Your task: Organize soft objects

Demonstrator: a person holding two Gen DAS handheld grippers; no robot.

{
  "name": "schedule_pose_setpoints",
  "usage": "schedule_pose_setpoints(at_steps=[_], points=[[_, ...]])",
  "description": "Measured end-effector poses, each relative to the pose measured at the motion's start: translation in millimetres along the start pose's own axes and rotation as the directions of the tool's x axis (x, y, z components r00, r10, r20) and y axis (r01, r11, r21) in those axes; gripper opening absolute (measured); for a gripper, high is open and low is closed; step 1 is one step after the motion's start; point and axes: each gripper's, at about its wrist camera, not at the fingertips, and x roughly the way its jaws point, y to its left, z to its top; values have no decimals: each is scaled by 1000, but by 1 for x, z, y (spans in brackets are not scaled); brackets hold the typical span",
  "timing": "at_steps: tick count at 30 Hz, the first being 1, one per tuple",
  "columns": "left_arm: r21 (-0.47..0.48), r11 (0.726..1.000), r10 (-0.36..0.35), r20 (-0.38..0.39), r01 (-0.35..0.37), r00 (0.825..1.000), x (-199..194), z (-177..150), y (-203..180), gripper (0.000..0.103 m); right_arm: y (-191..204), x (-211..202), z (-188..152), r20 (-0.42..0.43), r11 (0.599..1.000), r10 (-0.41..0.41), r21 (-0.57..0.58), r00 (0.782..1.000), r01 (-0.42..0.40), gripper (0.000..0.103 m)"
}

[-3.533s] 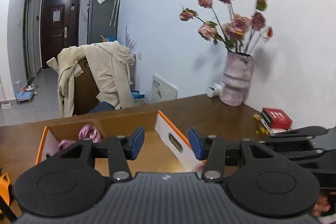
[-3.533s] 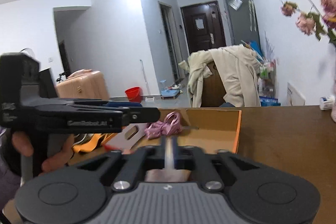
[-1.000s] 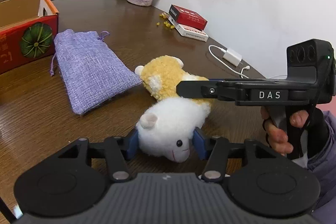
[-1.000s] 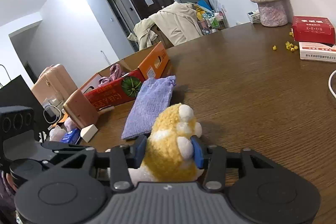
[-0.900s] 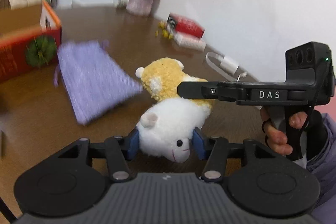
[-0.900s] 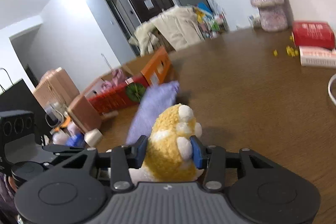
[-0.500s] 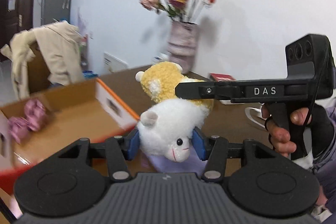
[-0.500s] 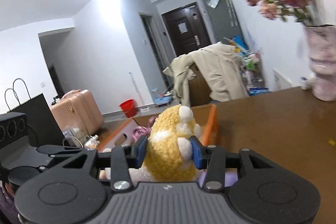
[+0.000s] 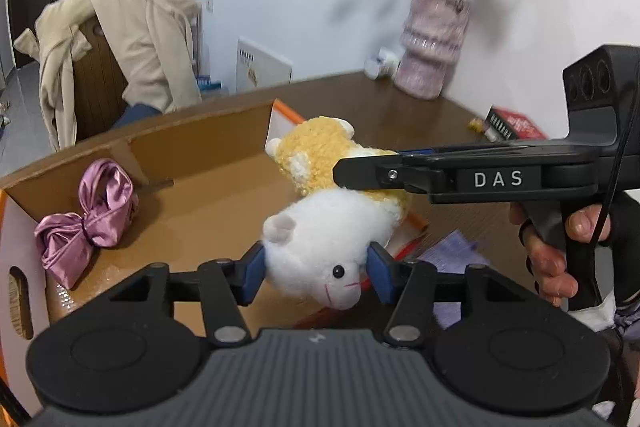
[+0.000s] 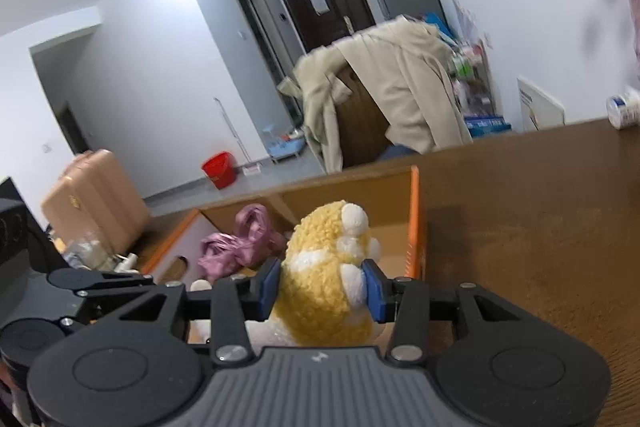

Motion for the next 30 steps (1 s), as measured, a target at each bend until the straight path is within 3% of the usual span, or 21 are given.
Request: schedule_pose_setpoints(at_steps=[3,5,11,19,22,25,30], points=[[-26,1000,-15,-28,14,1000,8,3,6,61,2,12,-8,-17,997,-61,-41,998,61,43],[-40,999,-11,-20,10,1000,6,5,7,72,7,17,-12,-18,991,-103,-88,995,101,42],[-45,998,33,0,-33,999,-10,5,5,78,26,4,-18,46,958,-176,-220,983,182,41],[-70,993,108,139,-99,984,-96,8,-14,84,49,-67,3,146,965,-123,-214,982,153,43],[-64,989,142,194,-131,971,-137,-1,-26,90,63,-103,5,171,963,-91,-237,981,130,53],[-70,981,194,255,-181,947,-178,-24,-42,98,75,-135,-4,174,956,-37,-280,984,85,62],[-70,972,234,305,-223,923,-234,-82,-64,101,98,-185,-41,149,935,32,-355,988,23,72]])
